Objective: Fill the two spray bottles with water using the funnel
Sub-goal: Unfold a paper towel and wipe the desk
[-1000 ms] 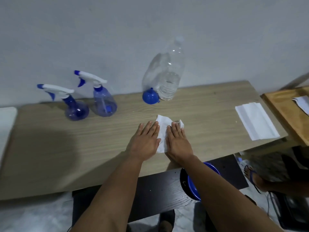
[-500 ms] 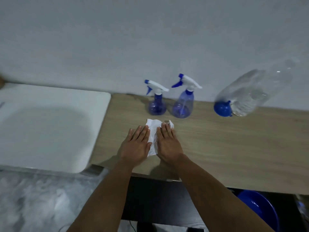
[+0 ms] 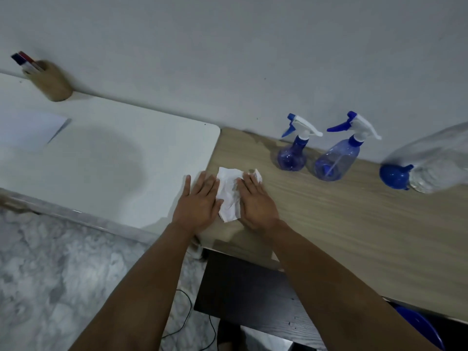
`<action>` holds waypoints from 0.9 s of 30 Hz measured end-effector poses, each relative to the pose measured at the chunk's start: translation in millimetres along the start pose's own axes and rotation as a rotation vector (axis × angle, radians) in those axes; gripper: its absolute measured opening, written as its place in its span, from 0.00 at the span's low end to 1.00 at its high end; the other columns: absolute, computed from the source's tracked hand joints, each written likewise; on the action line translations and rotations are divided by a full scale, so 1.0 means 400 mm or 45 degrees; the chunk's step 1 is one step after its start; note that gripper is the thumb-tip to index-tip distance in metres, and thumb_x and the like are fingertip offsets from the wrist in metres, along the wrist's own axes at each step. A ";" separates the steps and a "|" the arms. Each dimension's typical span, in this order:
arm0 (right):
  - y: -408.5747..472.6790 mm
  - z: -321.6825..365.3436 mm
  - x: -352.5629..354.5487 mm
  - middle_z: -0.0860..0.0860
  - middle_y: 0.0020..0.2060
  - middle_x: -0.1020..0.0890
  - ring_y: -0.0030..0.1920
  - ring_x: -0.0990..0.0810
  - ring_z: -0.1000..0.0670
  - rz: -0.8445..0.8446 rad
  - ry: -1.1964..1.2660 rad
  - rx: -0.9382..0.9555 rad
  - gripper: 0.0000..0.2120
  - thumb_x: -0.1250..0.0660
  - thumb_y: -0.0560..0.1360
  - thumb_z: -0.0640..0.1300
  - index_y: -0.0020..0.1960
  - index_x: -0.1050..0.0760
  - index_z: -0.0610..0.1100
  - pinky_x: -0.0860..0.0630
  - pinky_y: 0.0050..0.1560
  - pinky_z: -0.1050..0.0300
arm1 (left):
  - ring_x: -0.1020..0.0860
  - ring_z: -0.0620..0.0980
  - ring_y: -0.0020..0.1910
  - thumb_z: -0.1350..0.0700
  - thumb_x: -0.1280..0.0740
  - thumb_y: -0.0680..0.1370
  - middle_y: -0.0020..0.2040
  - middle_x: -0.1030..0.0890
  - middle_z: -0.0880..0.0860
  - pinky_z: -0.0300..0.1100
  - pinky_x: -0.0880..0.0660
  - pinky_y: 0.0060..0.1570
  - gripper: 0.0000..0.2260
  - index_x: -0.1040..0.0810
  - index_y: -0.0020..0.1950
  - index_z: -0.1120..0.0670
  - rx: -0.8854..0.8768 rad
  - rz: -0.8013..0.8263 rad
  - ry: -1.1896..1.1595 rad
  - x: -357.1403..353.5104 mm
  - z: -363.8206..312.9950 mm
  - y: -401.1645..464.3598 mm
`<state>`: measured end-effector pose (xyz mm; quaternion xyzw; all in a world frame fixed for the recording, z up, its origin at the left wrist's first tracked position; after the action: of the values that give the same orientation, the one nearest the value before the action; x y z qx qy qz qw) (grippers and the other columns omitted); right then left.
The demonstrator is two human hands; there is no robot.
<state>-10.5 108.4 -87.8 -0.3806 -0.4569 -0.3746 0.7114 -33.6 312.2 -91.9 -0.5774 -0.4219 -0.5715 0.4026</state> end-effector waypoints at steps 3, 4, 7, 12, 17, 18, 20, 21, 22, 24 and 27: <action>-0.001 0.009 -0.007 0.42 0.85 0.48 0.85 0.55 0.40 -0.041 -0.055 0.008 0.33 0.53 0.83 0.52 0.85 0.48 0.41 0.55 0.84 0.41 | 0.45 0.59 0.80 0.42 0.53 0.83 0.80 0.39 0.56 0.65 0.46 0.75 0.30 0.38 0.79 0.58 -0.042 -0.008 -0.035 -0.007 0.009 0.027; -0.001 0.016 -0.016 0.42 0.85 0.47 0.85 0.55 0.40 -0.035 -0.090 0.011 0.35 0.58 0.81 0.53 0.85 0.47 0.42 0.56 0.84 0.39 | 0.46 0.58 0.80 0.41 0.54 0.83 0.81 0.41 0.56 0.64 0.47 0.76 0.30 0.40 0.80 0.58 -0.059 0.008 -0.043 -0.014 0.007 0.034; 0.000 0.022 -0.032 0.42 0.85 0.49 0.85 0.56 0.39 0.002 -0.139 0.000 0.39 0.64 0.77 0.56 0.86 0.49 0.42 0.58 0.84 0.38 | 0.44 0.55 0.80 0.40 0.56 0.83 0.81 0.41 0.56 0.64 0.50 0.76 0.31 0.40 0.80 0.58 -0.065 0.030 0.004 -0.033 -0.004 0.039; -0.038 0.013 -0.035 0.42 0.85 0.52 0.85 0.58 0.41 0.028 -0.118 0.014 0.41 0.66 0.77 0.57 0.85 0.50 0.40 0.60 0.84 0.42 | 0.46 0.55 0.81 0.41 0.56 0.83 0.81 0.41 0.56 0.64 0.52 0.76 0.31 0.42 0.80 0.58 -0.045 0.045 0.036 -0.030 -0.031 0.002; -0.162 0.008 -0.071 0.38 0.83 0.42 0.84 0.46 0.40 -0.029 -0.104 0.048 0.34 0.58 0.83 0.53 0.83 0.41 0.36 0.48 0.84 0.41 | 0.49 0.56 0.81 0.43 0.55 0.83 0.81 0.44 0.58 0.60 0.49 0.78 0.30 0.45 0.81 0.60 -0.017 0.081 -0.005 -0.037 -0.115 -0.074; -0.188 0.001 -0.076 0.38 0.82 0.40 0.84 0.43 0.40 -0.036 -0.094 0.052 0.33 0.57 0.83 0.52 0.82 0.39 0.35 0.46 0.83 0.41 | 0.49 0.56 0.81 0.43 0.54 0.84 0.81 0.45 0.58 0.59 0.49 0.78 0.30 0.46 0.81 0.60 -0.016 0.093 -0.008 -0.039 -0.137 -0.088; -0.237 -0.017 -0.077 0.38 0.82 0.39 0.83 0.42 0.39 -0.025 -0.097 0.067 0.32 0.56 0.83 0.51 0.82 0.38 0.35 0.44 0.83 0.41 | 0.49 0.56 0.81 0.44 0.54 0.84 0.81 0.45 0.58 0.59 0.47 0.77 0.30 0.46 0.81 0.60 -0.018 0.109 -0.008 -0.038 -0.184 -0.112; -0.262 -0.027 -0.077 0.38 0.82 0.40 0.83 0.43 0.39 -0.015 -0.104 0.076 0.32 0.56 0.83 0.50 0.82 0.39 0.35 0.44 0.83 0.41 | 0.49 0.56 0.81 0.44 0.54 0.84 0.81 0.44 0.58 0.59 0.47 0.77 0.29 0.45 0.80 0.60 -0.024 0.113 -0.005 -0.035 -0.210 -0.121; -0.288 -0.037 -0.075 0.37 0.82 0.40 0.83 0.43 0.39 -0.015 -0.114 0.085 0.32 0.56 0.83 0.50 0.82 0.39 0.35 0.44 0.83 0.41 | 0.48 0.56 0.81 0.44 0.54 0.84 0.81 0.43 0.58 0.59 0.47 0.77 0.29 0.44 0.80 0.60 -0.036 0.118 0.000 -0.033 -0.235 -0.128; -0.343 -0.063 -0.074 0.37 0.81 0.37 0.82 0.40 0.38 -0.020 -0.130 0.081 0.31 0.53 0.83 0.49 0.81 0.37 0.34 0.43 0.82 0.40 | 0.48 0.55 0.81 0.45 0.54 0.84 0.81 0.43 0.58 0.59 0.47 0.77 0.29 0.44 0.80 0.60 -0.082 0.130 0.026 -0.031 -0.289 -0.137; -0.438 -0.132 -0.066 0.37 0.81 0.37 0.83 0.41 0.38 -0.042 -0.121 0.018 0.31 0.52 0.82 0.48 0.81 0.38 0.34 0.43 0.82 0.40 | 0.47 0.55 0.81 0.44 0.54 0.84 0.81 0.44 0.57 0.58 0.48 0.77 0.29 0.45 0.81 0.59 -0.177 0.146 0.061 -0.029 -0.389 -0.136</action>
<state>-153.3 -8.7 -93.2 -0.3853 -0.4991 -0.3645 0.6853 -134.7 182.0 -100.7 -0.6133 -0.3376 -0.5889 0.4037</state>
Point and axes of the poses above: each hand's wrist, its own y-axis towards the middle knuckle, its own x-axis out of the back of the hand, z = x × y, the point moved 1 cm from there along y, towards the middle knuckle
